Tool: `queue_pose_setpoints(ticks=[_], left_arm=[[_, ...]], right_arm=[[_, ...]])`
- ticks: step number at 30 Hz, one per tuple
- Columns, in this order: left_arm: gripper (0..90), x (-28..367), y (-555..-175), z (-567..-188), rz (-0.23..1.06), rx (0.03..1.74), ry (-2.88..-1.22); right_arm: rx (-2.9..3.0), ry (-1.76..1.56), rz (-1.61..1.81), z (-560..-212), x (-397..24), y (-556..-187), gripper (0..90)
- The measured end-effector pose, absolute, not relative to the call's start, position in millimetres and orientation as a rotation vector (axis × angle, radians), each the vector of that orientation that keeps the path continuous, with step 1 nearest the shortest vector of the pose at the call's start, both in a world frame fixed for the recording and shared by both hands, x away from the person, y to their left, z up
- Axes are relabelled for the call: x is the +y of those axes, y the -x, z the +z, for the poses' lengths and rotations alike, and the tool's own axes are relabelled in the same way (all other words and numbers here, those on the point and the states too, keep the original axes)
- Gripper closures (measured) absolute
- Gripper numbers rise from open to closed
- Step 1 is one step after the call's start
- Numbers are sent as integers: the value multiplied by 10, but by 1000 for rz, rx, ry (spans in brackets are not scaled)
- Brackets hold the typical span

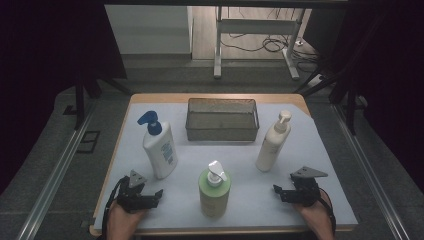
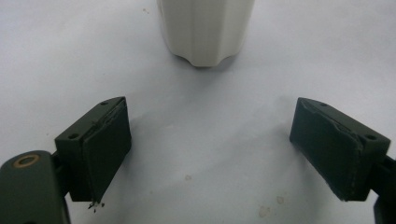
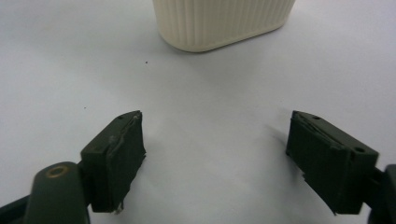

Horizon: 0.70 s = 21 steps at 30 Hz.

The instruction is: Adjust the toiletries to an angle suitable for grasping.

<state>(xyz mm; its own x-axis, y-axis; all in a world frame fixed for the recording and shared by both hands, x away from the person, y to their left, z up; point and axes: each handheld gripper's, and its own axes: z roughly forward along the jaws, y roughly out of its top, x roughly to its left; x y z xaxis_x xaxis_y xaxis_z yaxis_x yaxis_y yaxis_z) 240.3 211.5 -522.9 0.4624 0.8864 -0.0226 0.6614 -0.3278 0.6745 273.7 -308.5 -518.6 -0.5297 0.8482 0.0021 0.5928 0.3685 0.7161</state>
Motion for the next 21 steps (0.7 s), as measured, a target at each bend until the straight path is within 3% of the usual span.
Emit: queue_pose_setpoints(ticks=[2, 21], left_arm=[[122, 2118, -2403, -5230, 469, 1282, -2093], [122, 2119, -2403, -5231, 467, 1282, -2093]], right_arm=[[2291, -1246, 959, -5192, -3072, -2741, 128], [2293, -1251, 952, -5188, -3065, -2747, 127]])
